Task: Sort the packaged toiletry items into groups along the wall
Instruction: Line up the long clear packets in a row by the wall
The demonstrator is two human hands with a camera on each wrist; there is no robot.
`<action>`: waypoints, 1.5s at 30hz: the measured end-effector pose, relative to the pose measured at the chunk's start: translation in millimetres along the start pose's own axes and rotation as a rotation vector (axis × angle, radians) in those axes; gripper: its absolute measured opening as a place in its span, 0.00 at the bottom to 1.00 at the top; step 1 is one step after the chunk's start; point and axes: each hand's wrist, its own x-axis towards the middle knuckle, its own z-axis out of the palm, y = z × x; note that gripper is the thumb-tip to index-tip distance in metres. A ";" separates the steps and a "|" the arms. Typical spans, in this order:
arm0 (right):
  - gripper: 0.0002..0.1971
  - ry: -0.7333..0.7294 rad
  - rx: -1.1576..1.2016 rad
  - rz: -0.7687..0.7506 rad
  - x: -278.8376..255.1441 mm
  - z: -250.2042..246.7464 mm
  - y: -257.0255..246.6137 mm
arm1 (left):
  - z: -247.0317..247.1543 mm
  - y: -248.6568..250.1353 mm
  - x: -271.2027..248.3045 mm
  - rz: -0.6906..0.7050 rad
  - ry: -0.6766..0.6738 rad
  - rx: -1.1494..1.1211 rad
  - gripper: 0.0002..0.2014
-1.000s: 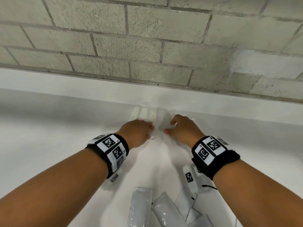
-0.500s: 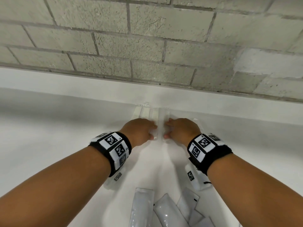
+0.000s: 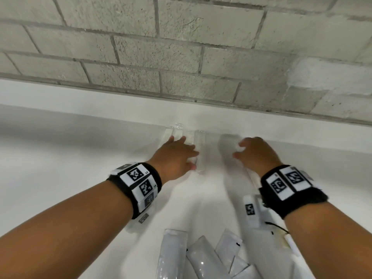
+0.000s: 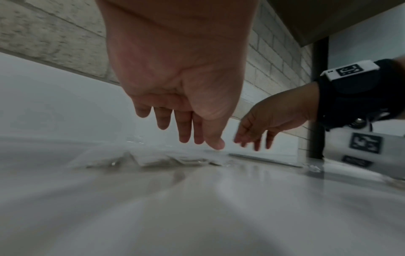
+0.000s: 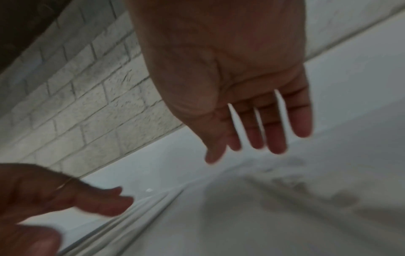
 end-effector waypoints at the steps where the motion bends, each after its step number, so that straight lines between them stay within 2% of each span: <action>1: 0.24 -0.046 -0.080 0.073 -0.6 -4.4 9.8 | -0.1 4.2 0.2 0.021 -0.021 0.014 0.26; 4: 0.23 -0.203 -0.159 0.210 -11.2 -3.8 19.9 | 3.0 14.5 3.4 0.058 -0.091 0.056 0.26; 8: 0.19 -0.207 -0.148 0.227 -9.3 4.8 17.9 | 2.1 19.0 7.7 0.028 -0.084 0.050 0.23; 13: 0.24 -0.222 -0.126 0.256 -8.1 -0.6 17.0 | 3.1 16.6 10.6 -0.053 -0.073 -0.019 0.23; 16: 0.15 -0.283 -0.059 0.280 -7.8 -1.7 18.9 | 5.6 17.2 8.4 -0.052 -0.076 -0.058 0.24; 19: 0.07 -0.178 0.039 0.225 -6.0 1.7 18.1 | 7.5 15.1 6.0 -0.032 -0.059 -0.071 0.23; 21: 0.12 -0.068 0.170 0.154 -7.4 4.4 9.6 | 7.2 14.1 4.9 -0.019 -0.025 -0.068 0.23; 23: 0.19 -0.029 0.312 0.080 -10.1 5.3 -2.2 | 7.0 14.8 5.2 -0.004 0.007 -0.061 0.24; 25: 0.18 0.004 0.277 0.010 -9.6 6.1 -6.9 | 6.3 17.1 5.5 0.002 0.009 -0.059 0.24; 27: 0.11 0.046 0.136 -0.058 -9.0 6.3 -3.8 | 6.8 18.3 5.6 0.003 -0.007 -0.039 0.23; 28: 0.08 0.024 0.081 -0.074 -9.5 6.9 -0.2 | 7.1 18.5 5.2 0.004 -0.014 -0.021 0.22; 31: 0.29 -0.150 -0.138 -0.117 -9.8 16.6 6.5 | 5.9 18.6 2.5 -0.006 -0.031 -0.008 0.20; 33: 0.32 -0.184 -0.240 -0.183 -10.0 22.7 0.6 | 4.4 19.3 1.8 -0.009 -0.028 -0.006 0.21; 35: 0.35 -0.173 -0.238 -0.237 -10.1 26.4 -8.5 | 4.0 19.6 2.4 -0.027 -0.016 -0.028 0.22; 37: 0.38 -0.178 -0.141 -0.250 -13.5 23.1 -19.7 | 4.8 20.0 3.3 -0.048 -0.012 -0.053 0.22; 39: 0.36 -0.146 -0.023 -0.233 -13.3 18.0 -23.5 | 6.5 19.9 3.5 -0.052 -0.004 -0.065 0.23; 42: 0.30 -0.212 -0.124 -0.264 -12.8 14.5 -20.2 | 8.2 20.0 2.8 -0.048 0.005 -0.074 0.23; 45: 0.30 -0.230 -0.157 -0.258 -16.0 16.6 -20.8 | 8.4 21.2 4.3 -0.040 -0.013 -0.050 0.22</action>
